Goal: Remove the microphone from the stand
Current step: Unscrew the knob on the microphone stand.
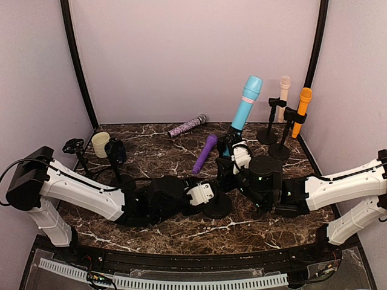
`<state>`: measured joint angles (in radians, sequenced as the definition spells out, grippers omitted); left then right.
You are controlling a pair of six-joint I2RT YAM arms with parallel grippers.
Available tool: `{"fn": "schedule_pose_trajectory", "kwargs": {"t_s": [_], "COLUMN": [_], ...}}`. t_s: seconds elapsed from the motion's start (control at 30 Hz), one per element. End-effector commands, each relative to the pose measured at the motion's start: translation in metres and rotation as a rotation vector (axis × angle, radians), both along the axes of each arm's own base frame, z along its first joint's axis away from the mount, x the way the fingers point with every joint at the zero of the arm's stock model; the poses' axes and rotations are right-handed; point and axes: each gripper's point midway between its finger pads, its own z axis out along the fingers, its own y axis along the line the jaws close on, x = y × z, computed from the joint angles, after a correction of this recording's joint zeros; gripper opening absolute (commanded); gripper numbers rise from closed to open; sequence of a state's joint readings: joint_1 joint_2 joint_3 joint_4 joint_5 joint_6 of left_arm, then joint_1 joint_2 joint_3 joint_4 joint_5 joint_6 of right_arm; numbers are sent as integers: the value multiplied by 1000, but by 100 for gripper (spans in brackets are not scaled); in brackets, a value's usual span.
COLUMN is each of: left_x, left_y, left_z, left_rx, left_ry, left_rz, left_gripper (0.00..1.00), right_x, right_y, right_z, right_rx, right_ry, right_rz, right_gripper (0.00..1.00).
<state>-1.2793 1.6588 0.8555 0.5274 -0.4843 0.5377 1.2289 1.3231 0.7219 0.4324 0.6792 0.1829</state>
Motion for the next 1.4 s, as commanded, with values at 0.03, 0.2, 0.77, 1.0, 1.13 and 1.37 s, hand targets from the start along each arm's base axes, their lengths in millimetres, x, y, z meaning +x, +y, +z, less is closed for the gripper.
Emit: {"fn": "schedule_pose_trajectory", "kwargs": {"t_s": [0.03,0.2,0.77,1.0,1.13,1.37], "left_x": [-6,-8,-3,-3,3,14], "left_y": [-23,-34,1,17,11,-3], "left_z": [14,11,8,4,10,26], "left_rx": [-12,-8,-94,-66,-54,-87], "left_ry": [-42,-8,26,-22,-62,-111], "left_rz": [-87,-138,-58,-49,-45,-57], "left_gripper": [56,56,53,53,51,47], "right_x": [-13,-13,-9,-4,-4,-7], "right_y": [21,21,-2,-9,-8,-3], "right_z": [53,52,55,58,58,58], "right_rx": [188,198,235,252,263,276], "right_ry": [-47,-39,-24,-15,-8,2], "right_rz": [87,86,21,1,11,39], "right_gripper": [0,0,0,0,0,0]}}
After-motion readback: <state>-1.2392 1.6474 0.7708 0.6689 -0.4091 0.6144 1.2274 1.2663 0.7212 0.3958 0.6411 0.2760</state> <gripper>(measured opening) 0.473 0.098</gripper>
